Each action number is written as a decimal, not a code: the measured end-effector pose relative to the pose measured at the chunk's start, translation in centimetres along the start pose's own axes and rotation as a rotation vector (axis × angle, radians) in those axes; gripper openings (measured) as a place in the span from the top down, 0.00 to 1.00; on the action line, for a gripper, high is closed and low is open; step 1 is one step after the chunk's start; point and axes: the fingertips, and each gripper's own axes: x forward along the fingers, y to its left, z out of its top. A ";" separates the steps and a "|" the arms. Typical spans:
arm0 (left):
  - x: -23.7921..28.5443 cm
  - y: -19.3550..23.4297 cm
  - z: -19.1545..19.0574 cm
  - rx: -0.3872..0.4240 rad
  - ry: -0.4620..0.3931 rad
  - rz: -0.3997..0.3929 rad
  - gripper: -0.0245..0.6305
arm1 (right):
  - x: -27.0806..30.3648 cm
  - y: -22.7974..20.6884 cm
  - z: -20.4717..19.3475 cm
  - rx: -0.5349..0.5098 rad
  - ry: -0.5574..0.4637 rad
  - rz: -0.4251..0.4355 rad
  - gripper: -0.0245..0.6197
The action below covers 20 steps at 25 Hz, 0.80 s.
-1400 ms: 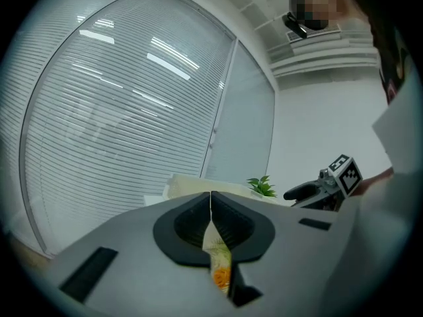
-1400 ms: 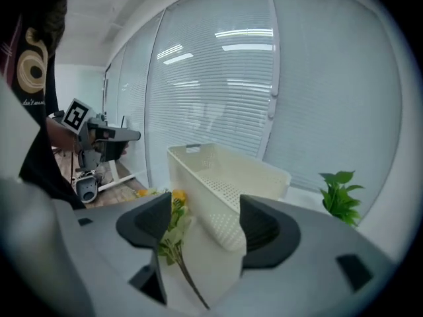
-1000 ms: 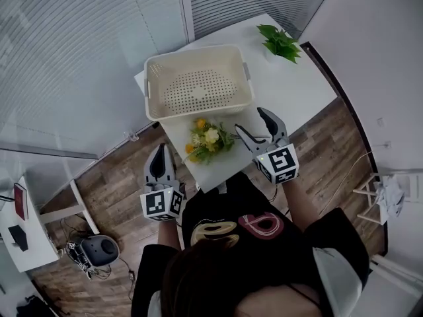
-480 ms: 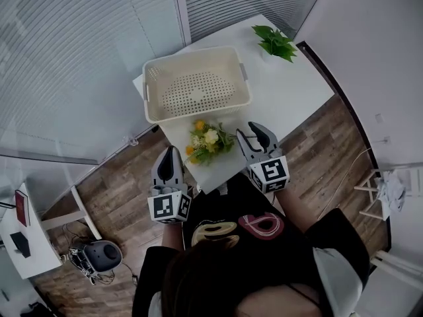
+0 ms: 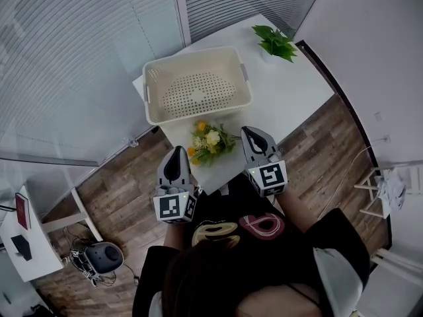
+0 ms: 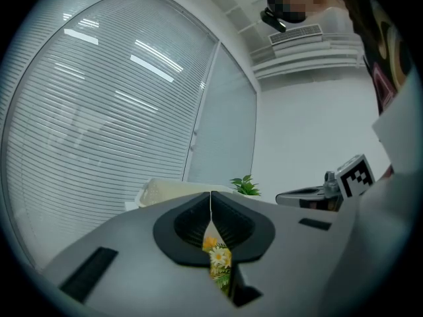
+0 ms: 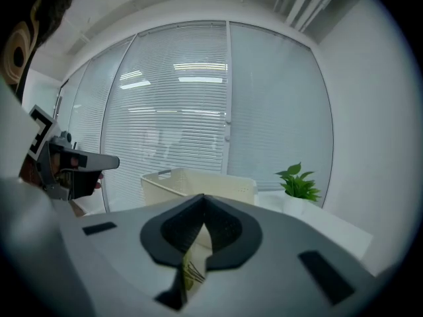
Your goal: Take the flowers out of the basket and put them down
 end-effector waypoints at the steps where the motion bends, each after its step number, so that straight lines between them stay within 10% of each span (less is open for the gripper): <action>1: 0.0 0.0 -0.1 -0.001 0.001 -0.001 0.93 | 0.0 -0.1 0.0 0.002 -0.001 -0.006 0.95; 20: 1.1 -0.6 0.2 0.018 0.003 -0.010 0.93 | 1.5 -0.7 -0.6 0.027 0.036 0.007 0.95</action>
